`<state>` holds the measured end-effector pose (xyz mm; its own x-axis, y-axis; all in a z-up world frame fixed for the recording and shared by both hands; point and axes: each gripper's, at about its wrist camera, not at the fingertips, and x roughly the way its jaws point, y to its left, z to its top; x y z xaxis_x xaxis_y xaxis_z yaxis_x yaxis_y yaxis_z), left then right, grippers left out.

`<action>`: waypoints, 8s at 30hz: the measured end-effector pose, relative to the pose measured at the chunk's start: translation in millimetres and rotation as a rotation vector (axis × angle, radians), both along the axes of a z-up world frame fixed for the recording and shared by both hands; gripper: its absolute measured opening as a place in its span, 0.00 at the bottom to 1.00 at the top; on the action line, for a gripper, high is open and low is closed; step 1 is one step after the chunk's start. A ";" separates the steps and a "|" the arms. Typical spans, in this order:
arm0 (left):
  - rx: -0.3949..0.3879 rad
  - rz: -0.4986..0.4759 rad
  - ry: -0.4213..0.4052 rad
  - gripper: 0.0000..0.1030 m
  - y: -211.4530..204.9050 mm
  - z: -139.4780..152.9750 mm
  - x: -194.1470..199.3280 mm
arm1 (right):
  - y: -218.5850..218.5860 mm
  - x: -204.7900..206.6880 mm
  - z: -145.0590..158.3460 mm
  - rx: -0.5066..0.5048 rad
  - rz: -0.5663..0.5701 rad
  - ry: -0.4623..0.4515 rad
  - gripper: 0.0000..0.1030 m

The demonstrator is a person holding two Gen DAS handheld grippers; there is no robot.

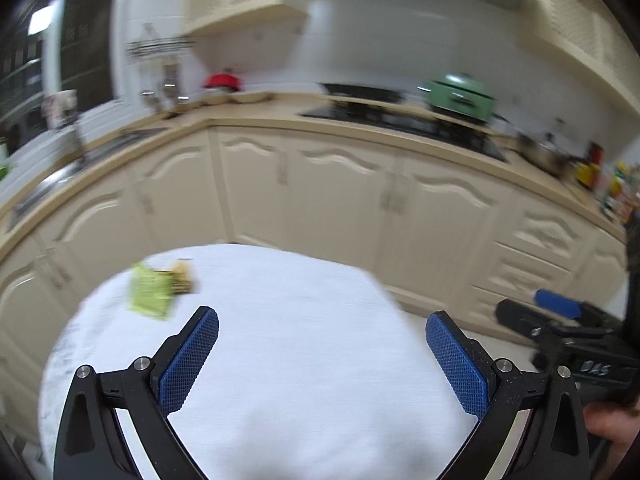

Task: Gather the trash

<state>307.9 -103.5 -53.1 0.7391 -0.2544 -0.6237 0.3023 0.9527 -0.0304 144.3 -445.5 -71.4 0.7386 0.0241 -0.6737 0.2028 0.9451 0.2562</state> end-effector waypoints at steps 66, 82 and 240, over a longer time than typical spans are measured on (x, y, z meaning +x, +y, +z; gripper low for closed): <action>-0.122 0.295 0.236 0.16 186.8 -135.0 311.6 | 268.8 265.3 -130.0 -0.198 0.574 0.164 0.24; -0.131 0.214 0.122 0.16 133.8 -78.3 197.9 | 209.9 155.9 -77.7 -0.019 0.504 0.086 0.24; -0.058 0.363 -0.400 0.99 117.9 54.1 -503.0 | 261.5 -213.0 117.5 -0.294 0.072 -0.316 1.00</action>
